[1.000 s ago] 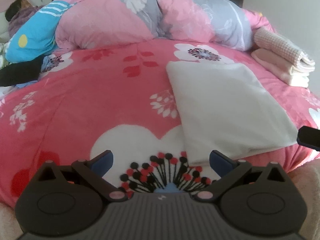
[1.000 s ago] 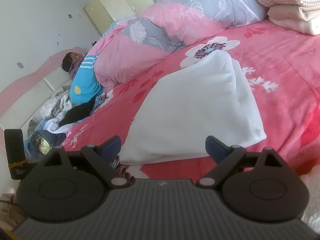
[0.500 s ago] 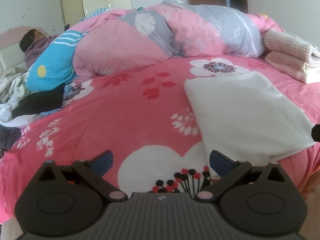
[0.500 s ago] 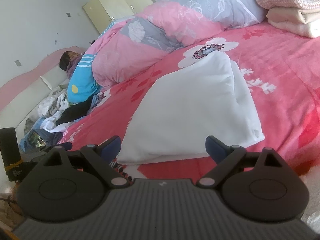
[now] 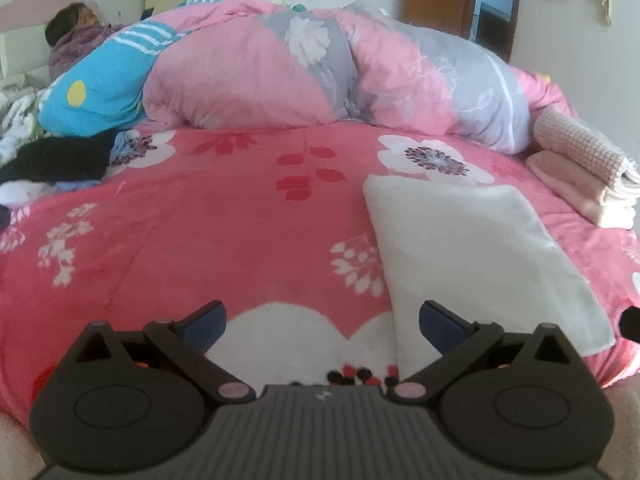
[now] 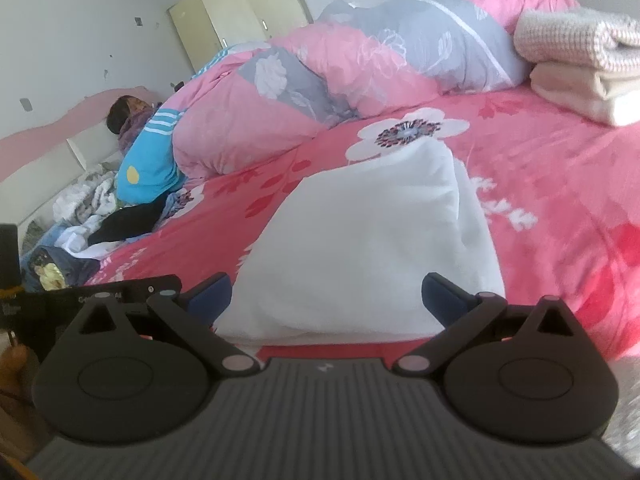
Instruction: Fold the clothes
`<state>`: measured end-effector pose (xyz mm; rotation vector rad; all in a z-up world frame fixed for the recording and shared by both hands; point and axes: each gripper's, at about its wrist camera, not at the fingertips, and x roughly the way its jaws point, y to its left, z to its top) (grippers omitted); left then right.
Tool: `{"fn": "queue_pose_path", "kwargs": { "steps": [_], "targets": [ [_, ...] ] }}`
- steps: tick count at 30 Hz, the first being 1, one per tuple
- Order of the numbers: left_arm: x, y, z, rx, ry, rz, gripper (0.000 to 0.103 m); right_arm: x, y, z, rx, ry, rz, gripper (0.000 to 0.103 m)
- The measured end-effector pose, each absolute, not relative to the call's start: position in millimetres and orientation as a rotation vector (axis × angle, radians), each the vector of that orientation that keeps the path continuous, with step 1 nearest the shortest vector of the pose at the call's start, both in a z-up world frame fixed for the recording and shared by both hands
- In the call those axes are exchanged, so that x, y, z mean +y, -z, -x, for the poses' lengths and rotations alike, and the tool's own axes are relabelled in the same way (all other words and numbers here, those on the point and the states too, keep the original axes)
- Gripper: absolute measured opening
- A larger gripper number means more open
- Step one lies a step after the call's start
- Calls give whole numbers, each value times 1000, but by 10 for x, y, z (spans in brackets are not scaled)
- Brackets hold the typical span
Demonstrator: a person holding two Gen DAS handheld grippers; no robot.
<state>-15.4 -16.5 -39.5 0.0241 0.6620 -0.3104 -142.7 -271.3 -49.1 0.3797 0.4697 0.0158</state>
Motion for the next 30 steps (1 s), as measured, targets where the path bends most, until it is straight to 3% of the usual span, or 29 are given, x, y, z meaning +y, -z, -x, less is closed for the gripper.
{"fn": "queue_pose_path", "kwargs": {
  "steps": [23,27,30],
  "targets": [
    [-926,441,-218,577,379,-90,102,-3008,530,838,357,95,-370,100],
    [-985,487,-211,579,398,-99,99,-3008,600,782,357,95,-361,94],
    [-1036,507,-196,580,415,-106,93,-2995,619,783,357,90,-345,83]
  ]
}}
